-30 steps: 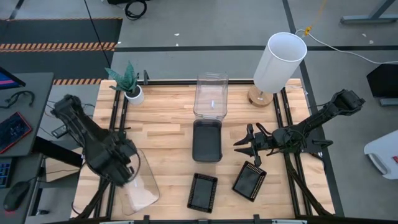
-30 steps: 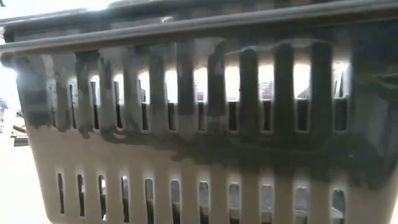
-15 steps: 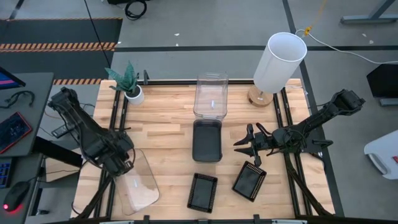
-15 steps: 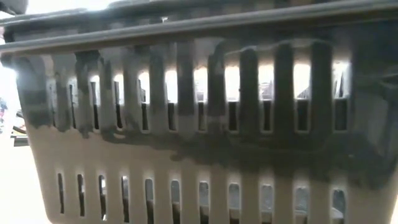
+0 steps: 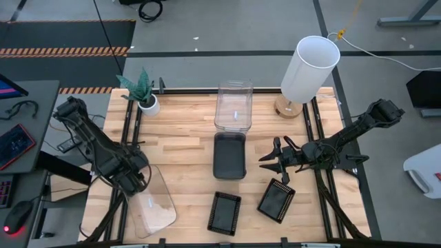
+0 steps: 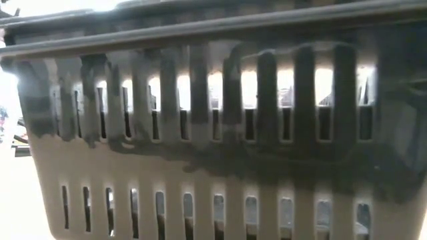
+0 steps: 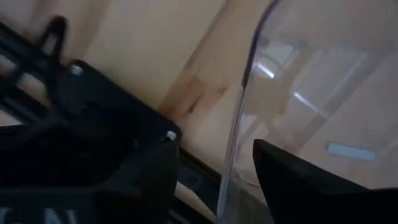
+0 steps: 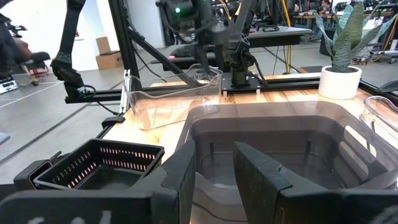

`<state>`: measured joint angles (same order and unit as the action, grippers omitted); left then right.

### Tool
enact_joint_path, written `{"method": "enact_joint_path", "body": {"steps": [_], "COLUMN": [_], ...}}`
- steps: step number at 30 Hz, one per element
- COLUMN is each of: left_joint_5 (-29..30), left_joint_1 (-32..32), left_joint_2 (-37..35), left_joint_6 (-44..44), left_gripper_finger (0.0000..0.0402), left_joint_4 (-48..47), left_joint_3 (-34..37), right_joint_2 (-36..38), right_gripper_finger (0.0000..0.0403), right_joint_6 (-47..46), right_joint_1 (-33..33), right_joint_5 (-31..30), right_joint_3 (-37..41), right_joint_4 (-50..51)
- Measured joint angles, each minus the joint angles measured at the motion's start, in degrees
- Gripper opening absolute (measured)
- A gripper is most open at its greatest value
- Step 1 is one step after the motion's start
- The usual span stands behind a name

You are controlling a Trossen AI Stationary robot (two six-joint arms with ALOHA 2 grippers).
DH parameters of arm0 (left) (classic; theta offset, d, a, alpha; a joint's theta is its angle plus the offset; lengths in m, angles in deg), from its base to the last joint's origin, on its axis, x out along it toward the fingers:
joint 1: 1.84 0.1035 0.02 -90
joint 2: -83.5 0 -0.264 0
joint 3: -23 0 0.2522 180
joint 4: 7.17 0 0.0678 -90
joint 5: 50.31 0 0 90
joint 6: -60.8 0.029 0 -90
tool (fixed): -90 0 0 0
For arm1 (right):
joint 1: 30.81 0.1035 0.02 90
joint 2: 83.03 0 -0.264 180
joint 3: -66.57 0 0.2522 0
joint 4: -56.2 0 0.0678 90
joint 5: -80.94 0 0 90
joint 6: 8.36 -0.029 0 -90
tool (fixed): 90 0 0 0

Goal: Stack baskets by color
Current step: Stack the bottom transparent bin on top of the transparent bin

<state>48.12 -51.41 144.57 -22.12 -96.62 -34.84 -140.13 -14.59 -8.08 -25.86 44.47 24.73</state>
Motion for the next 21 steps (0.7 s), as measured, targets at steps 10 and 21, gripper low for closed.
{"method": "enact_joint_path", "body": {"steps": [10,21], "left_joint_5": [-2.2,-2.3], "left_joint_1": [0.0,0.2], "left_joint_2": [0.4,1.3], "left_joint_6": [1.1,2.3], "left_gripper_finger": [0.015,0.0011], "left_joint_4": [5.4,8.3], "left_joint_3": [2.3,2.3], "right_joint_2": [0.0,0.0], "right_gripper_finger": [0.0114,0.0114], "right_joint_6": [0.2,0.2], "right_joint_1": [0.0,0.0], "right_joint_5": [0.0,0.0], "right_joint_3": [0.0,0.0], "right_joint_4": [-0.1,-0.2]}}
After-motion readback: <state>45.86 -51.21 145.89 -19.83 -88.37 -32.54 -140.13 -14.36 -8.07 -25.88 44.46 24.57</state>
